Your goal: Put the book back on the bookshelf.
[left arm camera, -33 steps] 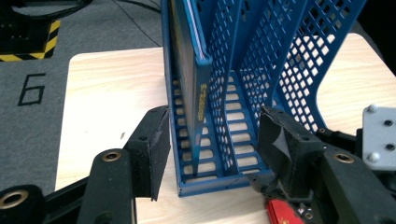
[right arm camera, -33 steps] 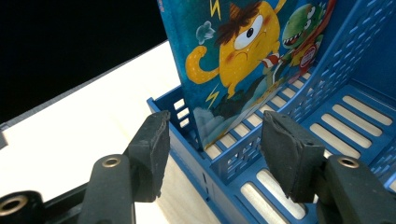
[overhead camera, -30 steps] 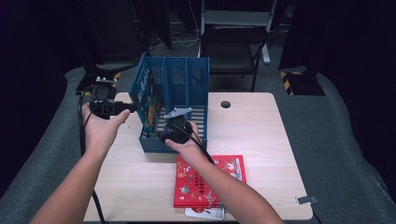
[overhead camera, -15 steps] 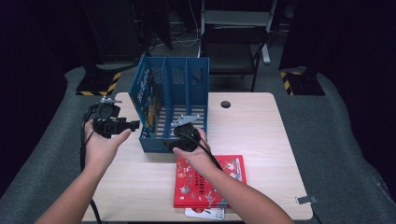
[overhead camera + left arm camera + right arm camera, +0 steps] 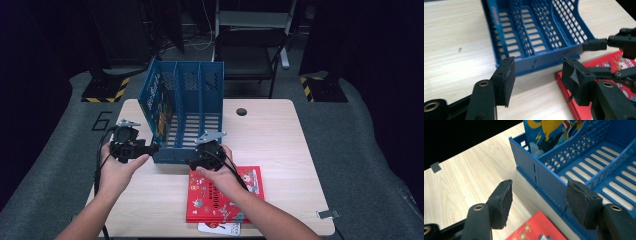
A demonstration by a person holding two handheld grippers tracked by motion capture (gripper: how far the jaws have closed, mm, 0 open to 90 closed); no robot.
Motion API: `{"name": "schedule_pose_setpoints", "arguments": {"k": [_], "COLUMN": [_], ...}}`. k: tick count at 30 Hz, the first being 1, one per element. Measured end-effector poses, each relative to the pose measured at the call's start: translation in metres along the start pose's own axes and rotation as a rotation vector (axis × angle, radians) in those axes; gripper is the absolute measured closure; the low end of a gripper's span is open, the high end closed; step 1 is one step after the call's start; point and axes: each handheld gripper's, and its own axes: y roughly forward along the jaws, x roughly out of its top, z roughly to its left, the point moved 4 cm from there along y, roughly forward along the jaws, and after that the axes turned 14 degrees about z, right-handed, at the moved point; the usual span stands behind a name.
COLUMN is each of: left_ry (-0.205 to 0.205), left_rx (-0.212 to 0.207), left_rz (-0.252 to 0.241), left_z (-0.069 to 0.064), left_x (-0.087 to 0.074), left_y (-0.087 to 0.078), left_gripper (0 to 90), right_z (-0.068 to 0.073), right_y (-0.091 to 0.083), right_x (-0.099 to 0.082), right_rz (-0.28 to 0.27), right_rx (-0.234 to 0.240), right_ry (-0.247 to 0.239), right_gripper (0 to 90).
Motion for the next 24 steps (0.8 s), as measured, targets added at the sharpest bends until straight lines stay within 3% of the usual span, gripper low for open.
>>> {"name": "schedule_pose_setpoints", "arguments": {"k": [4,12,17,21,24], "left_ry": [0.016,0.07,0.086,0.138,0.147], "left_rx": [-0.046,-0.085,-0.129,-0.205,-0.24], "left_rz": [0.015,0.035,0.01,0.028,0.035], "left_z": [-0.007,-0.022,-0.037,-0.05,-0.055], "left_x": [-0.007,-0.019,-0.027,-0.038,-0.046], "left_y": [0.011,0.034,0.043,0.053,0.062], "left_gripper": [40.2,36.7,34.6,43.2,46.2], "right_z": [-0.003,-0.009,-0.013,-0.016,-0.019], "right_y": [-0.005,-0.015,-0.024,-0.03,-0.032], "right_x": [-0.011,-0.036,-0.052,-0.069,-0.08], "right_rz": [0.004,0.004,-0.001,-0.004,-0.003], "right_rx": [-0.005,-0.021,-0.034,-0.053,-0.076], "right_ry": [0.002,0.031,0.049,0.05,0.041], "right_gripper": [36.7,36.5,36.8,39.8,40.8]}}
